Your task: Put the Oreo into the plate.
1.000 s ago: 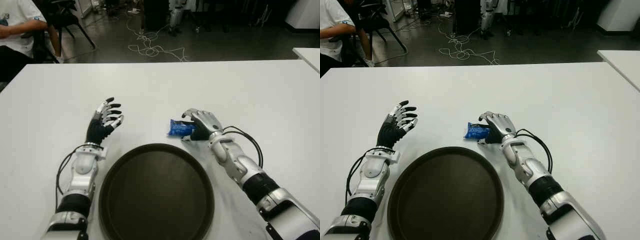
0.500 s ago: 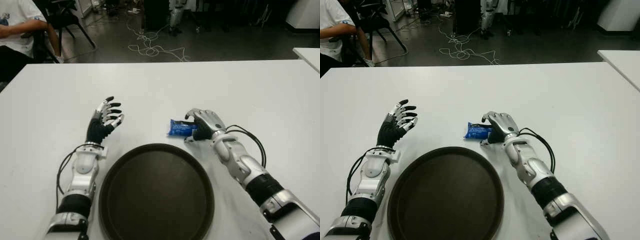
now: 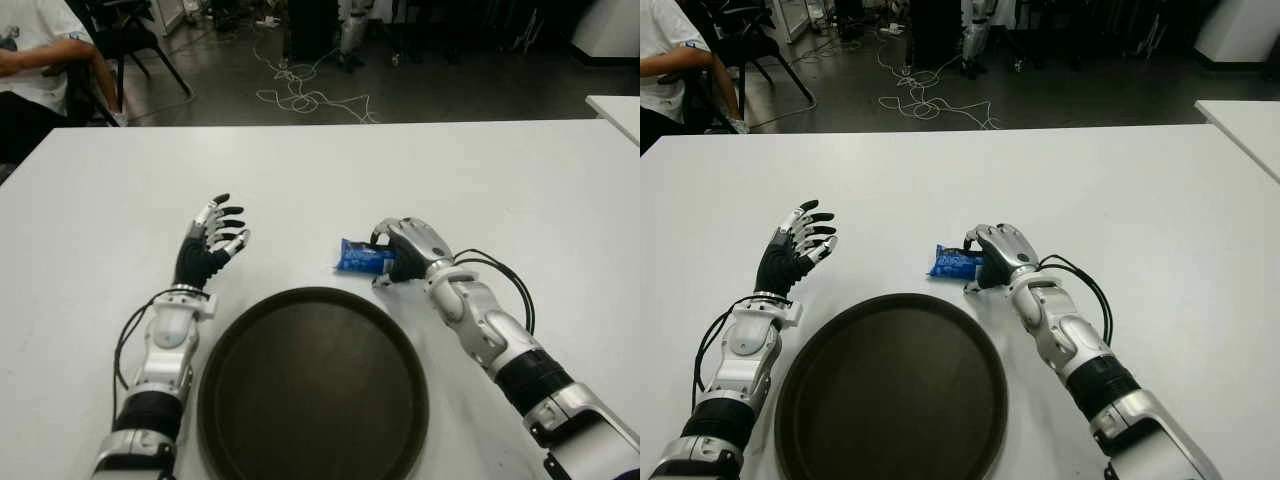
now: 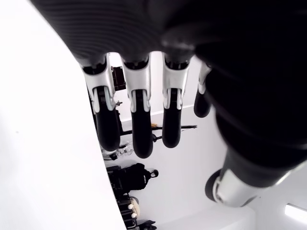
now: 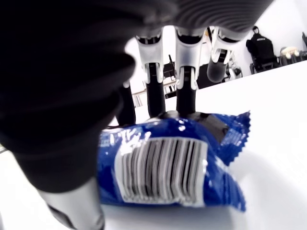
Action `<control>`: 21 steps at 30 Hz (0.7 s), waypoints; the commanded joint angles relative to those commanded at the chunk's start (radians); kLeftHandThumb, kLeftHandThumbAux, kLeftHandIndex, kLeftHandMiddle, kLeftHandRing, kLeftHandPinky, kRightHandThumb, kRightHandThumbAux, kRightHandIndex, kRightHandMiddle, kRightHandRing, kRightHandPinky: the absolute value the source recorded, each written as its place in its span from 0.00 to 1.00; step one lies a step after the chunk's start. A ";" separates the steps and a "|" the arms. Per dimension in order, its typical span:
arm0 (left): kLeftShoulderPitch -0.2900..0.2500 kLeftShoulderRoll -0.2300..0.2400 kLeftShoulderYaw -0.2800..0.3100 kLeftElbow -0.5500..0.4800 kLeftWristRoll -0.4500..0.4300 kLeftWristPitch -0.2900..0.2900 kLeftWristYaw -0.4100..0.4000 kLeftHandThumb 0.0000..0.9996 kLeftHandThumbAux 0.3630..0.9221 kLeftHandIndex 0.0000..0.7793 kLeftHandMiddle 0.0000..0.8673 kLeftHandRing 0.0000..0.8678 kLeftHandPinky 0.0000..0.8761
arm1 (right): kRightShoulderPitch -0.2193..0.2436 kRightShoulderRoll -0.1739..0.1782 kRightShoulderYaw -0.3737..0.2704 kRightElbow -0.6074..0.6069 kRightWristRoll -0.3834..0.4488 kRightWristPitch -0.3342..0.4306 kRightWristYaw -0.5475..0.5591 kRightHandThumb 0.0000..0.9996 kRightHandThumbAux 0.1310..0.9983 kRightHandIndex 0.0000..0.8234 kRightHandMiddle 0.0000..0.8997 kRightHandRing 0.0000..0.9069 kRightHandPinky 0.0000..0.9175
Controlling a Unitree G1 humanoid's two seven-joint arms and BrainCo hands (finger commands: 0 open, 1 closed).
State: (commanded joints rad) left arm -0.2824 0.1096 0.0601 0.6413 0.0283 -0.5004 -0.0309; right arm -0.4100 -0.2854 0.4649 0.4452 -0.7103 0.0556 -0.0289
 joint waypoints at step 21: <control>0.010 -0.005 0.001 -0.012 -0.014 -0.010 -0.014 0.45 0.69 0.19 0.31 0.35 0.37 | 0.012 -0.026 0.009 -0.067 -0.031 0.025 0.067 0.25 0.76 0.71 0.83 0.80 0.72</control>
State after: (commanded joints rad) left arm -0.2726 0.1051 0.0615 0.6294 0.0140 -0.5109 -0.0446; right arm -0.3979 -0.3109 0.4741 0.3784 -0.7411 0.0806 0.0385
